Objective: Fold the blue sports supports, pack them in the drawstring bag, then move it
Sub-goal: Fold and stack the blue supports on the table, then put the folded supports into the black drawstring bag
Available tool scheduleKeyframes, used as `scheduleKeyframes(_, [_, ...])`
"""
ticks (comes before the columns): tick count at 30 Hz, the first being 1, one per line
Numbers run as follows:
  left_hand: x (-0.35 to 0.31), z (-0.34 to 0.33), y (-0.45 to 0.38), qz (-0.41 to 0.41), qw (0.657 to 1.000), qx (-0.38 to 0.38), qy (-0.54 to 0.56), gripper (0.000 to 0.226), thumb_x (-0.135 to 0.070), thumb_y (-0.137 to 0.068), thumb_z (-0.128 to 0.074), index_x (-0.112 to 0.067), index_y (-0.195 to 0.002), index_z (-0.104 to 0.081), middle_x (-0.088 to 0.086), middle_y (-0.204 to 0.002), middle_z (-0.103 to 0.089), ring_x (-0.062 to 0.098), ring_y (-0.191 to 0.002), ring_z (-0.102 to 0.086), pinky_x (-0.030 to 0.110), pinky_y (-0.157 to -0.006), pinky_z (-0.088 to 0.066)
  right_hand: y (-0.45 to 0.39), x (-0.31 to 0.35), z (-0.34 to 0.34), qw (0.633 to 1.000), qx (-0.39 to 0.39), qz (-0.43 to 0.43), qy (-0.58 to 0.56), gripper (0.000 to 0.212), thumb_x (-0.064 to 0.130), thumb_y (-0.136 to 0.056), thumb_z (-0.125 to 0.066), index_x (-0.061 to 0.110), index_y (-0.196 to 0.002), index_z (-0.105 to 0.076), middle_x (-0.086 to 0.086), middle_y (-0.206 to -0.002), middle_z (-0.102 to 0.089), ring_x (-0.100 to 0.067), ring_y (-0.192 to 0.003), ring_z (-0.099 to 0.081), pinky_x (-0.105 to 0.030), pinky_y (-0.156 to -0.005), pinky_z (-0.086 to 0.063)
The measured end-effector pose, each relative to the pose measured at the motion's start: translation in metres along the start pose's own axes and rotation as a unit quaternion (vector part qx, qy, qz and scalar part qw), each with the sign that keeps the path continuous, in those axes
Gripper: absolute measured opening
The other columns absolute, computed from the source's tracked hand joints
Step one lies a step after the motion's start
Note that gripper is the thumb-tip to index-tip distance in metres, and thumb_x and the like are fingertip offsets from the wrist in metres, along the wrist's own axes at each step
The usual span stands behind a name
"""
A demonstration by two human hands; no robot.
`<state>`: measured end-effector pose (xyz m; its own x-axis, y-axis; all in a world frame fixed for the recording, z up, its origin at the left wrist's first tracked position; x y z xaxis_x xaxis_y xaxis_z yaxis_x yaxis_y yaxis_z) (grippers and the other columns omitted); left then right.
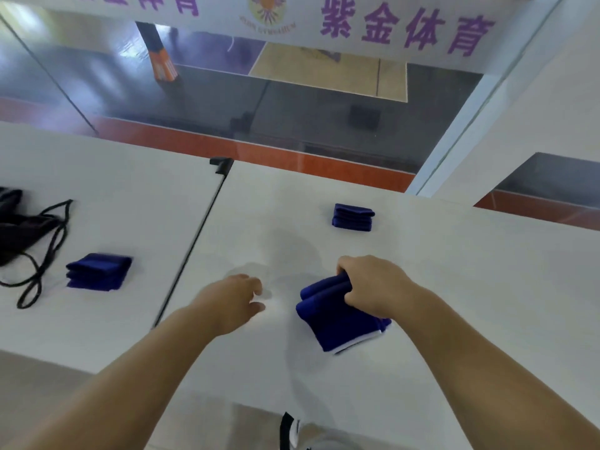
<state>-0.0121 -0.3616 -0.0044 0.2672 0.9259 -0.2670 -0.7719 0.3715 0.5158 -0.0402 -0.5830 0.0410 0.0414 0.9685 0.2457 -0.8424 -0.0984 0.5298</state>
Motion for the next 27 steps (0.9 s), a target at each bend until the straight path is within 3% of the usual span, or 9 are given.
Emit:
scheduleKeyframes(4, [0.05,0.009,0.043,0.0,0.998,-0.017,-0.054,0.036,-0.042,-0.093,-0.048,-0.025,-0.125,-0.051,-0.004,-0.124,-0.055,0.02,-0.109,-0.058,0.034,-0.092,-0.047,0.015,0.057,0.001,0.998,-0.04,0.006,0.055,0.023,0.011,-0.083,-0.049,0.021,-0.104,-0.05,0.0,-0.096,-0.058,-0.021,-0.084,-0.055,-0.031,-0.067,-0.041])
scheduleKeyframes(10, [0.14,0.009,0.123,0.011,0.993,-0.034,-0.109,0.034,-0.041,-0.095,-0.044,-0.022,-0.123,-0.051,-0.002,-0.121,-0.056,0.02,-0.106,-0.058,0.034,-0.089,-0.048,0.037,0.151,-0.014,0.991,-0.128,0.01,0.038,0.023,0.013,-0.079,-0.052,0.026,-0.098,-0.05,0.003,-0.092,-0.06,-0.017,-0.079,-0.057,-0.028,-0.062,-0.042])
scheduleKeyframes(21, [0.295,0.03,0.213,0.101,0.988,-0.096,-0.067,0.033,-0.044,-0.094,-0.044,-0.027,-0.122,-0.051,-0.007,-0.119,-0.056,0.016,-0.106,-0.057,0.027,-0.078,-0.043,0.028,0.313,-0.034,0.984,-0.142,0.11,0.004,0.03,0.02,-0.081,-0.057,0.029,-0.109,-0.054,0.007,-0.101,-0.063,-0.014,-0.086,-0.059,-0.032,-0.073,-0.054])
scheduleKeyframes(27, [0.371,0.059,0.216,0.149,0.98,-0.13,-0.02,0.031,-0.046,-0.093,-0.046,-0.029,-0.118,-0.053,-0.009,-0.115,-0.058,0.014,-0.103,-0.057,0.03,-0.084,-0.049,-0.018,0.379,-0.018,0.975,-0.158,0.158,-0.006,0.029,0.022,-0.081,-0.058,0.03,-0.108,-0.054,0.01,-0.098,-0.062,-0.01,-0.082,-0.059,-0.03,-0.073,-0.053])
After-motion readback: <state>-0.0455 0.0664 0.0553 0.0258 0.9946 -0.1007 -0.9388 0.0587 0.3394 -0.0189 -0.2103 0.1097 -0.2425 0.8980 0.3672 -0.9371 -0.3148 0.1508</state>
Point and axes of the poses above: each hand's wrist, its own y-axis away from the middle knuckle, its own z-axis out of the back of the hand, x = y × z, the point moved 4 cm from there along -y, towards the middle knuckle
